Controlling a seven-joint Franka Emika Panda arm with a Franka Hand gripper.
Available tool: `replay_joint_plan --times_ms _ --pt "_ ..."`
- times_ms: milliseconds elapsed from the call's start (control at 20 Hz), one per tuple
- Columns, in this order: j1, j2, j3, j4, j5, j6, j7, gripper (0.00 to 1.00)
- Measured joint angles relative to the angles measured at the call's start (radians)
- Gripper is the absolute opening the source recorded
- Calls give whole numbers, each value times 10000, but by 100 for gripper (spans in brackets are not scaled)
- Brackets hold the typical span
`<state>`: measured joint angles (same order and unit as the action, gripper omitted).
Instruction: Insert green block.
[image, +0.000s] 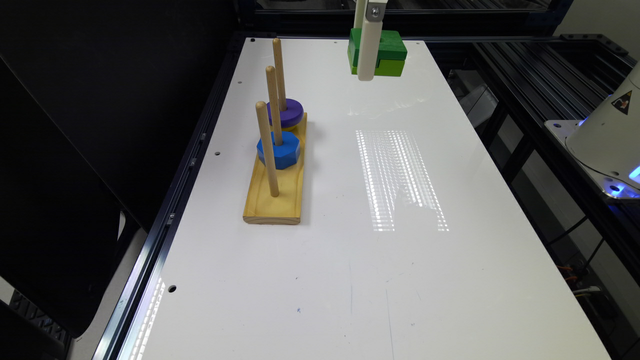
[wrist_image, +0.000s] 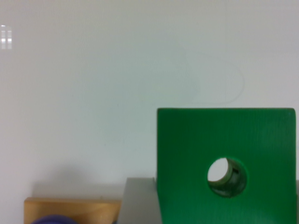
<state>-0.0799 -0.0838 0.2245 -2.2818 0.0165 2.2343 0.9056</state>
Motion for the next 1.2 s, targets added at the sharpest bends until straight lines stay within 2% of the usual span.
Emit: replay_joint_plan --times_ms 600,900,1100,1200 --pt "-1 -1 12 -23 0 19 -1 0" --pt "0 32 52 6 0 203 0 0" --pt "-6 268 51 231 -10 357 0 0" --pt "-8 568 51 559 -30 395 0 0"
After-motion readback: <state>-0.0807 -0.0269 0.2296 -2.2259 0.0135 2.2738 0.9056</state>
